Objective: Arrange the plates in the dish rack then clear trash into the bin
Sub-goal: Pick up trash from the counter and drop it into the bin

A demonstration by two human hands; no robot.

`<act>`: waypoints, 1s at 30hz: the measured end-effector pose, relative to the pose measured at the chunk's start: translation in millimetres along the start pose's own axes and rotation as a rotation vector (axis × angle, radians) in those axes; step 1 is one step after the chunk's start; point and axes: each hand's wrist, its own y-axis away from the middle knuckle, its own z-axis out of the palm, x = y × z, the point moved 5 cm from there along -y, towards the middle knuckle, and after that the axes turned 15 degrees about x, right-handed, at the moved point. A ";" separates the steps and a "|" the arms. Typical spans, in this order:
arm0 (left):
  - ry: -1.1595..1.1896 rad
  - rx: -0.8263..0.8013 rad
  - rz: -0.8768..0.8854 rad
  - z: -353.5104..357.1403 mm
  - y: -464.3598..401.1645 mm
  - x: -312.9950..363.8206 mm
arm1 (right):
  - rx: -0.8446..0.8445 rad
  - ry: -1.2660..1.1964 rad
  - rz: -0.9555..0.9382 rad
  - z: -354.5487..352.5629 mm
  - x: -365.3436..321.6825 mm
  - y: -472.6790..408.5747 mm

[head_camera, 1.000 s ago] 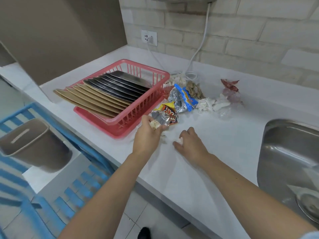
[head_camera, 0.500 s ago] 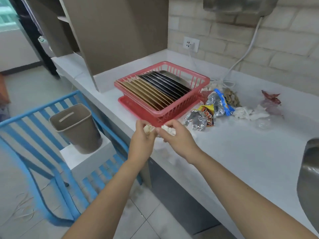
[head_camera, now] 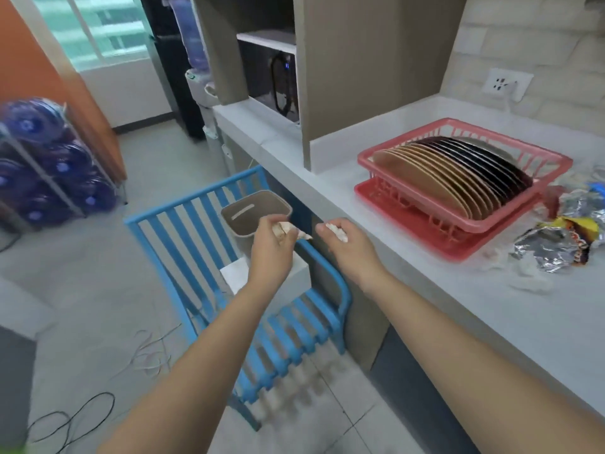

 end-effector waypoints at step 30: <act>-0.435 -0.220 -0.322 41.7 -256.2 -174.1 | -0.142 0.161 0.212 239.1 57.7 -222.6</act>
